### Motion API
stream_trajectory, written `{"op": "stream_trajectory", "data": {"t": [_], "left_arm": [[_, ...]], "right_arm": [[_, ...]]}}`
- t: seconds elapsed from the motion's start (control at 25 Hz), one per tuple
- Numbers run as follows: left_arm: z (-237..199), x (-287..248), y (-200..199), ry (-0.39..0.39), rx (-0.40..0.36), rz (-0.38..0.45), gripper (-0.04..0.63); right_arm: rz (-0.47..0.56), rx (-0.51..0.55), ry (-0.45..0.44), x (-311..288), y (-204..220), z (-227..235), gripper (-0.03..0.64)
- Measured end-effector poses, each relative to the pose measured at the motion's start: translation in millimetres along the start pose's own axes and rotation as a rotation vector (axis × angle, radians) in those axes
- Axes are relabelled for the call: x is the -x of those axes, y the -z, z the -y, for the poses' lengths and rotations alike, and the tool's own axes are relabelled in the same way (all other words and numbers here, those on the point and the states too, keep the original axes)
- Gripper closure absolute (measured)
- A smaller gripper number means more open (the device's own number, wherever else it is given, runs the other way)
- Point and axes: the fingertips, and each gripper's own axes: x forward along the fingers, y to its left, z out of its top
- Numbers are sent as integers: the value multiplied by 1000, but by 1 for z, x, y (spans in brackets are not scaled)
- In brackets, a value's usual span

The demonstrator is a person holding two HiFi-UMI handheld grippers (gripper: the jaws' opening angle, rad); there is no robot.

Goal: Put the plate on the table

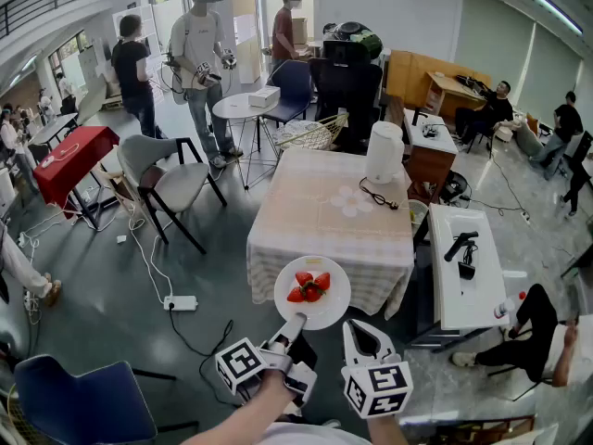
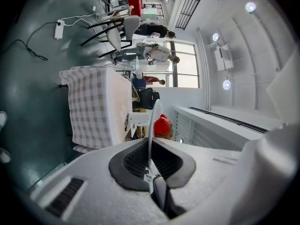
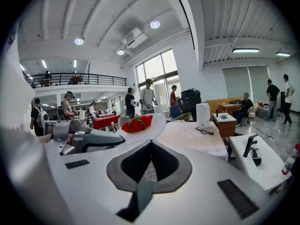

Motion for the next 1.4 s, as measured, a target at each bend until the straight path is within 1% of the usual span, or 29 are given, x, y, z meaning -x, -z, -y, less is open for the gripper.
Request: {"op": "stream_trajectory", "data": {"t": [0.48, 0.72, 0.92, 1.16, 1.4], "left_arm": [[-12, 0, -31, -14, 37, -3, 580], [-15, 2, -46, -17, 50, -3, 580], [-17, 3, -58, -17, 55, 8, 580], [-22, -2, -73, -36, 56, 31, 580], [-32, -25, -81, -47, 56, 53, 580]], "right_arm": [[-9, -7, 28, -25, 3, -14, 612], [-12, -1, 32, -34, -1, -27, 612], [-8, -2, 34, -47, -1, -29, 612], [-14, -9, 8, -68, -2, -30, 612], [-19, -18, -22, -93, -2, -15, 612]]}}
